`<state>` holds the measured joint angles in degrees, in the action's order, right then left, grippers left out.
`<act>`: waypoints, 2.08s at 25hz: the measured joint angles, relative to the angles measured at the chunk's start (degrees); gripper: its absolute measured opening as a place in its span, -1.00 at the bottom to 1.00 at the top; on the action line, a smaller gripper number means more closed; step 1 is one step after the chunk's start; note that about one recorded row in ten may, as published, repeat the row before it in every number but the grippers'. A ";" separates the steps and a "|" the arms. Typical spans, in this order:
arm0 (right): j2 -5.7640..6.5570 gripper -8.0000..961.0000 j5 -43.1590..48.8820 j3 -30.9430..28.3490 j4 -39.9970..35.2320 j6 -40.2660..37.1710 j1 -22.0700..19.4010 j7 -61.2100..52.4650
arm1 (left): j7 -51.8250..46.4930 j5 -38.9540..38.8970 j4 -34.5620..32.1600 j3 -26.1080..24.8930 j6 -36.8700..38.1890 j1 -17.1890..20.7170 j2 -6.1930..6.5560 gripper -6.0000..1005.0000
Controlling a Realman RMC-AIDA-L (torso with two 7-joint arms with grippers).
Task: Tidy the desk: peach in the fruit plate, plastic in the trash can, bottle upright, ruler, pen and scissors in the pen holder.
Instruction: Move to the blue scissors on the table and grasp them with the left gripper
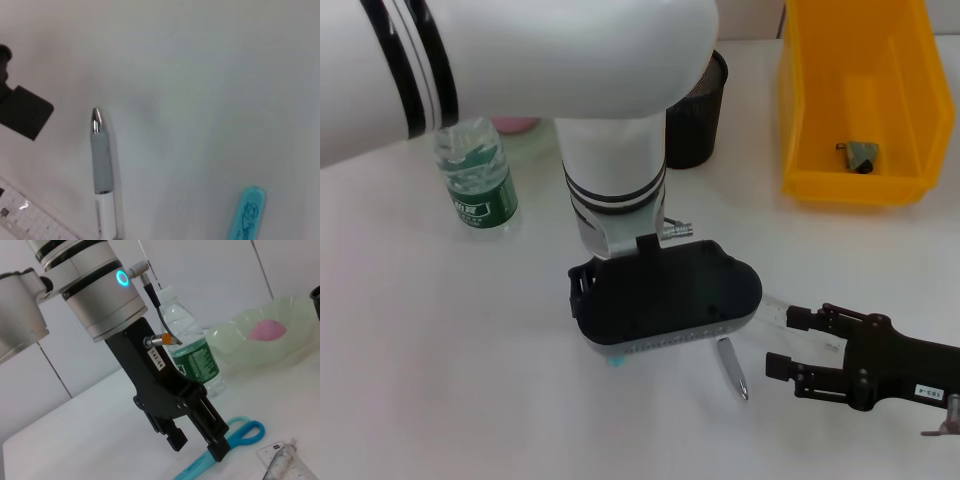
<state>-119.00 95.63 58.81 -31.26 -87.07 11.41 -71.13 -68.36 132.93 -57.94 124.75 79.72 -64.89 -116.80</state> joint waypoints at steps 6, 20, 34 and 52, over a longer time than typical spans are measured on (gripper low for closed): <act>0.05 0.72 0.00 -0.02 1.27 1.08 1.18 -0.04 | 1.65 -0.53 3.82 0.96 -1.71 -1.55 -0.02 0.56; 0.18 0.72 0.00 0.30 1.55 1.48 1.77 -0.67 | 4.49 -1.57 7.08 3.14 -3.97 -2.42 -0.47 0.28; 0.09 0.72 0.13 0.42 1.64 1.50 1.77 -0.68 | 5.74 -1.89 8.20 3.98 -5.13 -2.95 -0.88 0.14; 0.03 0.72 0.89 0.27 1.73 1.56 1.81 -0.82 | 5.66 -1.85 9.22 4.88 -5.82 -3.31 -1.24 -0.06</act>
<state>-118.97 96.52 59.08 -29.53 -85.51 13.22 -71.95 -62.70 131.08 -48.72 129.63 73.91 -68.20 -118.04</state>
